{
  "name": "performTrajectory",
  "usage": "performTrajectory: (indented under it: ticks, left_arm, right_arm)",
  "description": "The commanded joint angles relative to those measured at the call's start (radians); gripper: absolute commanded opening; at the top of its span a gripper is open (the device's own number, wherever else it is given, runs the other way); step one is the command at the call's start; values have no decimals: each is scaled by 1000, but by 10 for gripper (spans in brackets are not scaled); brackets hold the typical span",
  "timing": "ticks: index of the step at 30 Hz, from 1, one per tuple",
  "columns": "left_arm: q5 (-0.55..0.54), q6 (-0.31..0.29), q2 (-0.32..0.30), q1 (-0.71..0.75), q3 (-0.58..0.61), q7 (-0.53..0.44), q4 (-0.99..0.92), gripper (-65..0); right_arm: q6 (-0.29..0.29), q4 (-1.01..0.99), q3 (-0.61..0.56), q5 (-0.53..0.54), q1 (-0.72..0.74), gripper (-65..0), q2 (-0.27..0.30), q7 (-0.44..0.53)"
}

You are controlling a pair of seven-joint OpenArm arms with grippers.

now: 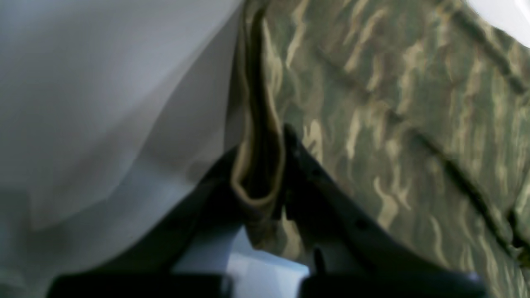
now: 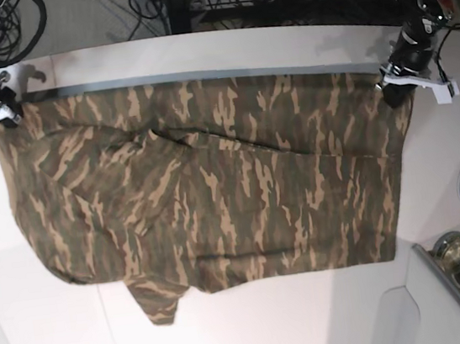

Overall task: Layout the t-shirt on the table in an organized manner, then fold the t-shirt properly
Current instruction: 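Lift the shirt edge with both grippers and drag it to straighten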

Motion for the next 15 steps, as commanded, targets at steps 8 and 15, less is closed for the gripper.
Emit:
performTrajectory:
  ticks: [8, 15]
  left_arm:
    - [-14, -6, -28, 22, -3, -27, -27, -650]
    - [-14, -6, -35, 39, -4, -27, -24, -650]
  right_arm:
    - [6, 15, 4, 12, -12, -644, 14, 22]
    - [6, 24, 8, 12, -60, -644, 0, 22]
